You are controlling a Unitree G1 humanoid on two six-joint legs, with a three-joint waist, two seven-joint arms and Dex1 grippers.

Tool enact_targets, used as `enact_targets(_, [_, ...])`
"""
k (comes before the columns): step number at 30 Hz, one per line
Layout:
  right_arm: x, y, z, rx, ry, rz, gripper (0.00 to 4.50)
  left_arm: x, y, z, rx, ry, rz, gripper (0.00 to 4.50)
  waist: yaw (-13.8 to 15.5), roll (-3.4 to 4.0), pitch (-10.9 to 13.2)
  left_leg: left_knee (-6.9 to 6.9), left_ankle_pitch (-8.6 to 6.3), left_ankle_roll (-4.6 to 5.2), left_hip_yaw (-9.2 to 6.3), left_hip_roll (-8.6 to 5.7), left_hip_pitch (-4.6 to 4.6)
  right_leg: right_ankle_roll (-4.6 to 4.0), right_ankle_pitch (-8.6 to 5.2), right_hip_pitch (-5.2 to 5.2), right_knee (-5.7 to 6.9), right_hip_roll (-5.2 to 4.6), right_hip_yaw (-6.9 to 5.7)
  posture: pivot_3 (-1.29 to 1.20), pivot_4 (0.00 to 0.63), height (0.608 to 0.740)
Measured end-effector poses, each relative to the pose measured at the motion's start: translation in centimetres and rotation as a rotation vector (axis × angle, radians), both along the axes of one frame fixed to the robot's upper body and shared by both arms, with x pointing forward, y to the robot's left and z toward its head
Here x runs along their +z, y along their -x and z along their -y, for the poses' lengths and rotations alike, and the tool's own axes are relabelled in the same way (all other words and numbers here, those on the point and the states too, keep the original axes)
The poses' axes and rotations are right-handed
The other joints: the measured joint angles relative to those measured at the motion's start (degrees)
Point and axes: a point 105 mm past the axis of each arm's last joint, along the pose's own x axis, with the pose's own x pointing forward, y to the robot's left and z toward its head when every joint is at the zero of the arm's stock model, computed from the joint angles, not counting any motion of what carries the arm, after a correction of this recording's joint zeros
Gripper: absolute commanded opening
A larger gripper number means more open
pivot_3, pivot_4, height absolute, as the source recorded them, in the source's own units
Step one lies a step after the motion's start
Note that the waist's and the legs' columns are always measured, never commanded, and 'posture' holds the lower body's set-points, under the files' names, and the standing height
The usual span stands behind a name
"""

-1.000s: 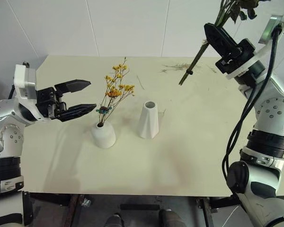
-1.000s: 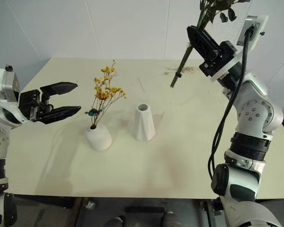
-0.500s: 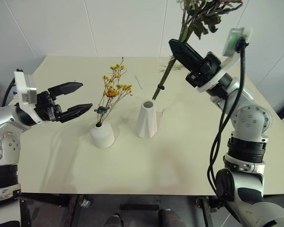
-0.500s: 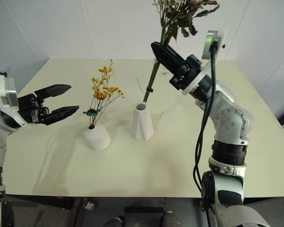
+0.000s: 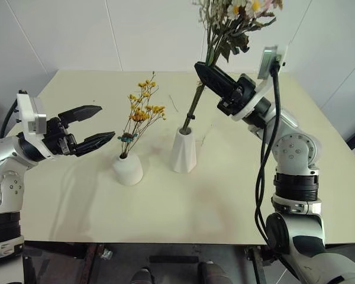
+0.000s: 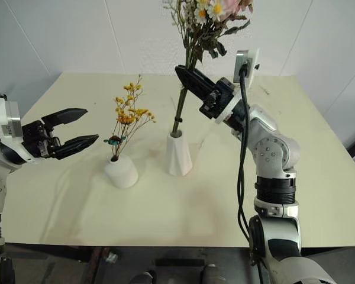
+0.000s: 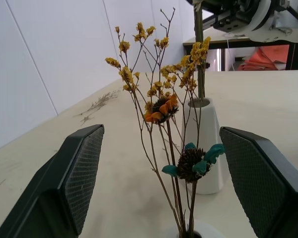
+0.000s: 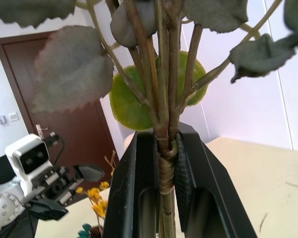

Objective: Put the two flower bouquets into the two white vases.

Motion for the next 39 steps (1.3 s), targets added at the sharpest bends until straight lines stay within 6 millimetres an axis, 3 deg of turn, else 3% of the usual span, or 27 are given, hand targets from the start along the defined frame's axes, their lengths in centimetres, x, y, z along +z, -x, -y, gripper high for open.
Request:
enact_targets(17, [-2.2,-0.4,-2.3,0.03,0.154,0.03,0.09,0.1,0.6,0.5,0.017,-0.037,-0.01,3.98,-0.08,0.0,0.0,-0.05,0.0,0.0,-0.03,0.11,0.0,-0.1,-0.03,-0.02,-0.01,0.14,0.0,0.0,0.15,0.74])
enact_targets(23, [-4.8,-1.6,-3.3,-0.037,0.292,0.078,0.09,0.0,0.7,0.5,0.028,-0.036,-0.013,3.98,0.01,0.0,0.0,-0.05,0.0,-0.01,-0.03,0.13,0.0,-0.12,-0.03,-0.02,-0.03,0.17,0.0,0.0,0.15,0.74])
enact_targets(28, [-6.1,-1.9,-3.7,-0.04,0.359,0.12,1.68,0.2,1.0,0.7,0.032,-0.04,-0.002,3.98,-0.01,0.0,0.0,-0.09,-0.01,-0.02,-0.04,0.13,0.0,-0.12,-0.03,-0.02,-0.05,0.17,0.0,0.0,0.15,0.74])
enact_targets(33, [-6.3,-2.0,-2.6,-0.063,0.387,0.147,3.33,0.0,1.2,0.4,0.053,-0.034,-0.008,3.98,0.05,0.0,0.0,-0.09,-0.01,-0.02,-0.04,0.13,0.0,-0.12,-0.03,-0.02,-0.07,0.17,0.0,0.0,0.15,0.74])
enact_targets(39, [-6.2,-2.4,2.7,-0.156,0.489,0.175,3.33,-0.3,1.5,-0.1,0.073,-0.036,-0.019,3.98,0.32,-0.01,0.0,-0.09,-0.02,-0.03,-0.04,0.12,-0.01,-0.13,-0.04,0.02,-0.16,0.17,0.0,0.0,0.15,0.74])
